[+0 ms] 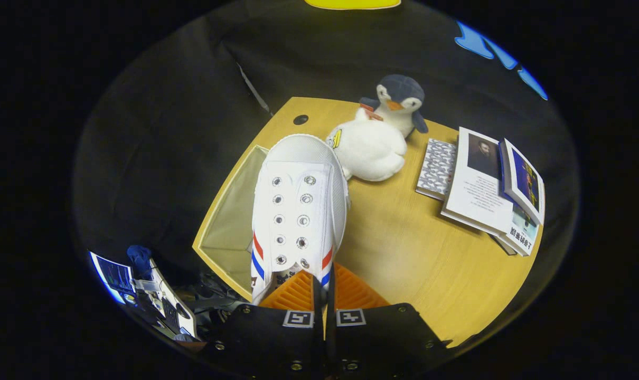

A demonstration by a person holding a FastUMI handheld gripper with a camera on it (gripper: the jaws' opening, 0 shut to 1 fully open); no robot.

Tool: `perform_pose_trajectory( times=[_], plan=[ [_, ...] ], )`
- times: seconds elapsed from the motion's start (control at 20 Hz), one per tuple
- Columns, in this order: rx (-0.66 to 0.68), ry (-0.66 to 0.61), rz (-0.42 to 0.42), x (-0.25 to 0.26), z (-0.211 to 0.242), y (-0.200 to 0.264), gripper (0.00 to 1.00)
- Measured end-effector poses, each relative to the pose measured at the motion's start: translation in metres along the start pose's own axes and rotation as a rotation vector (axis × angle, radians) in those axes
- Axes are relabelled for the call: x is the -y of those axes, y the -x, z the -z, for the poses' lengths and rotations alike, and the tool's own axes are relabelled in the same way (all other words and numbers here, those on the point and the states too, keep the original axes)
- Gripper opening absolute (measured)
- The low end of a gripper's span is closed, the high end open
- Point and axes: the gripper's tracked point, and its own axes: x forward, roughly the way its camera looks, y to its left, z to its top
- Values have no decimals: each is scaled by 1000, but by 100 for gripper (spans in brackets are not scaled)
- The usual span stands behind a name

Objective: Open the storage box then place both shoes into the box .Put the left shoe in first, then the right shoe, with the right side of both shoes facing outward in a uniform manner.

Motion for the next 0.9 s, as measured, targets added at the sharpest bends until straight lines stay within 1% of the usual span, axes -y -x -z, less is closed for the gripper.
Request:
perform_pose_trajectory(
  times=[0.1, 0.2, 0.45, 0.6, 0.75, 0.8, 0.85, 0.9],
  plan=[
    [-9, 16, -20, -21, -8, -6, 1],
    [-24, 26, -28, -32, -12, -15, 1],
    [-64, 56, -31, -56, -16, -39, 1],
    [-81, 68, -16, -66, -16, -54, 2],
    [-82, 92, 1, -75, -20, -58, 1],
    [-77, 101, -19, -81, -21, -60, 2],
    [-64, 98, -62, -91, -24, -59, 5],
    [-49, 84, -106, -101, -27, -55, 26]
  ],
)
